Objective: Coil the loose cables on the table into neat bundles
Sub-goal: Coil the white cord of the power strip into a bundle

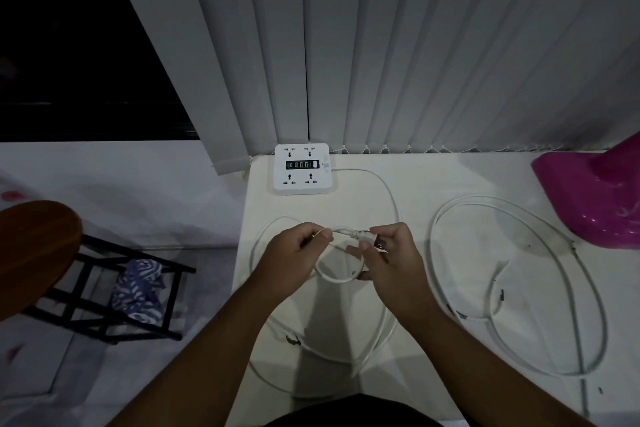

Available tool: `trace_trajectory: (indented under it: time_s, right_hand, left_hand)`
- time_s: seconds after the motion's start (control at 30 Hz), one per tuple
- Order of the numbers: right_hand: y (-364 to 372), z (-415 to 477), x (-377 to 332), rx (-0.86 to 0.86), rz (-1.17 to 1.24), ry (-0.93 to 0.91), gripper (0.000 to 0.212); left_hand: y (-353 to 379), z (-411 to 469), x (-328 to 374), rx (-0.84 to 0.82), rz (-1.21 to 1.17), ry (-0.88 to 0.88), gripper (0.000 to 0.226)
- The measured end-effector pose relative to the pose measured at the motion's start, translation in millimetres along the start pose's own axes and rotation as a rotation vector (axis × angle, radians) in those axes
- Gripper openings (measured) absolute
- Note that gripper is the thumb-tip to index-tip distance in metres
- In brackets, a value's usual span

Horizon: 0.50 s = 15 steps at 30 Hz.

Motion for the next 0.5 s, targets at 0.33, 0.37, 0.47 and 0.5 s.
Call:
trace_trajectory:
  time_s: [0.33,0.37,0.47,0.5]
  right_hand:
    - [-6,5,9,-0.003,0.056,0.123,0.014]
    - [-7,5,8,-0.012,0.041,0.140,0.014]
    - [-11,4,5,-0.026,-0.038,0.177,0.012]
    - [-13,4,4,-0.030,-0.068,0.184,0.010]
  left_hand:
    - [0,-4,-6,-0.082,-0.254,-0.206,0.026]
    - [1,-4,-6,-0.113,-0.309,-0.227,0.027]
    - [3,-3,0,-0.150,-0.444,-0.267,0.025]
    - [3,-2,2,-0.140,-0.444,-0.273,0.025]
Point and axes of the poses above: each hand's wrist, its own z-axis towards the middle knuckle, its own y-axis out of the palm, x = y × z, the point moved 2 cm from there along z, towards the middle knuckle, and after that the axes turned 2 degrees about -z, right-handed, at the moved point
